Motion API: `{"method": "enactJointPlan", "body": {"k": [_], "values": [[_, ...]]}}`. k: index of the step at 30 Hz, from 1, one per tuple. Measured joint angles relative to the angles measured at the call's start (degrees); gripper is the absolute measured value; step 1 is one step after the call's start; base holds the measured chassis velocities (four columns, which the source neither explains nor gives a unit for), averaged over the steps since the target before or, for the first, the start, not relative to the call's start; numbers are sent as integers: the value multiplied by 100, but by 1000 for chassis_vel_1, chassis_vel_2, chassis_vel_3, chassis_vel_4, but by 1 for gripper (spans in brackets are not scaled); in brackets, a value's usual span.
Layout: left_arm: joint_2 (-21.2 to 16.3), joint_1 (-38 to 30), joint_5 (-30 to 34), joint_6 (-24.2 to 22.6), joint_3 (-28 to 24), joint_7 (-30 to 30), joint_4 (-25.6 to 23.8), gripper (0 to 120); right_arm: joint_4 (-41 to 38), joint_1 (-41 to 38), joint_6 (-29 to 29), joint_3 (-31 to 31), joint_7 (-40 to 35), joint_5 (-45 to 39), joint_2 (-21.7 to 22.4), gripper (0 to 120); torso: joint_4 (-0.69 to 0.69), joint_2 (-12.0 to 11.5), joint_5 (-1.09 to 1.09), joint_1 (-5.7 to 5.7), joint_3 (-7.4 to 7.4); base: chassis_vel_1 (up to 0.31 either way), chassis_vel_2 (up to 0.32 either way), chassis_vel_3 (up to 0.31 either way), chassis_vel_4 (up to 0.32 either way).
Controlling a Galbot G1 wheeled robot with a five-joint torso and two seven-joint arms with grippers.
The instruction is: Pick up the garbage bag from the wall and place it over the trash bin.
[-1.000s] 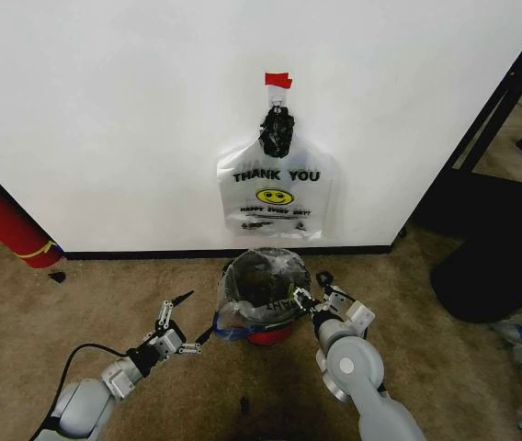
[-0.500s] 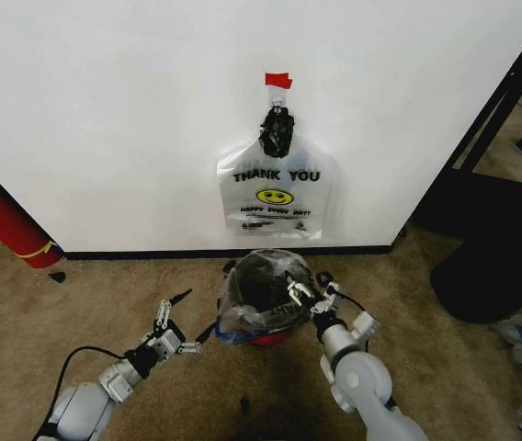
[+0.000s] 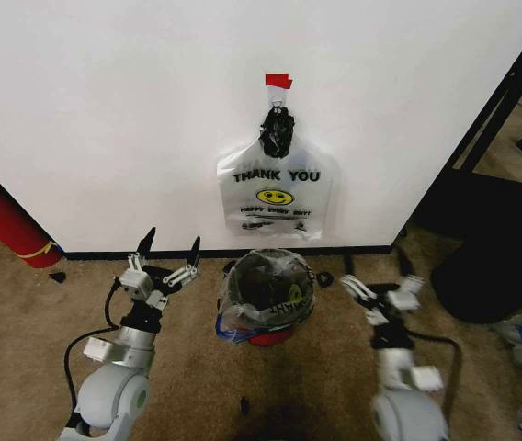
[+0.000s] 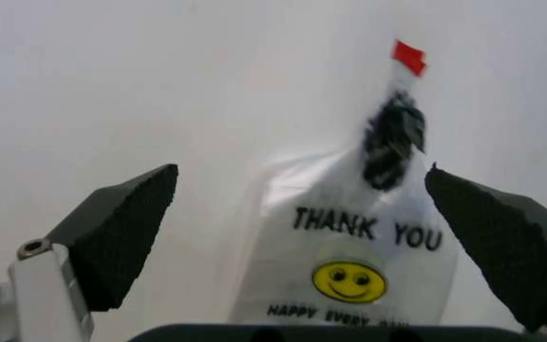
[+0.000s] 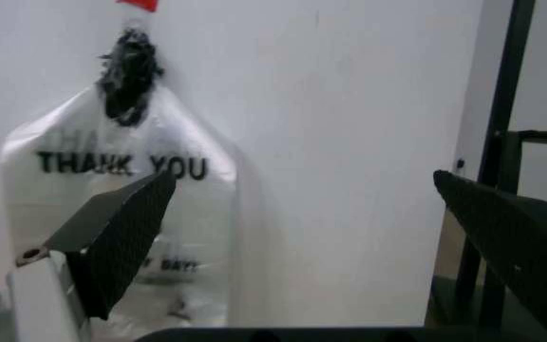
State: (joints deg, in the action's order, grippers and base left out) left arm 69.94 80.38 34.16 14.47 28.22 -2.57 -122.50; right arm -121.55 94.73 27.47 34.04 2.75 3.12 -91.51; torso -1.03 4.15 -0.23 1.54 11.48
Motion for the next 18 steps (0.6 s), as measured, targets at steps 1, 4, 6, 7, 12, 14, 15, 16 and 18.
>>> {"method": "enactJointPlan", "body": {"k": [1,4,6,7,12,14,15,16,18], "values": [[18,52,-18,-121,124,128,-144,100,-93,128,-36,-30,46,9,-30,100,8,0,1,0,0,0,0,0,0],[25,36,-173,-203,163,329,-203,100,-264,431,-22,-45,41,39,-72,100,7,1,-1,0,0,0,0,0,0],[49,48,-322,-18,84,352,-144,100,-340,635,100,-34,-106,129,-86,100,2,1,1,0,0,0,0,0,0],[73,64,-396,67,59,320,-102,100,-341,671,165,-24,-158,167,-86,100,2,1,2,0,0,0,0,0,0],[229,173,-653,525,4,-2,67,100,-360,809,548,-71,-418,308,-81,100,5,1,0,0,1,0,0,0,0],[240,201,-695,552,2,-41,47,100,-395,822,568,-157,-442,291,-79,100,4,1,0,0,0,0,0,0,0],[241,212,-739,553,19,-53,17,100,-406,809,568,-211,-440,291,-77,100,4,1,1,0,1,0,0,0,0],[241,214,-759,553,36,-55,-1,100,-410,789,568,-241,-432,306,-76,100,4,1,1,0,1,0,0,0,0],[241,220,-768,553,58,-55,-29,100,-410,743,568,-283,-414,340,-75,100,4,1,1,0,1,0,0,0,0]]}}
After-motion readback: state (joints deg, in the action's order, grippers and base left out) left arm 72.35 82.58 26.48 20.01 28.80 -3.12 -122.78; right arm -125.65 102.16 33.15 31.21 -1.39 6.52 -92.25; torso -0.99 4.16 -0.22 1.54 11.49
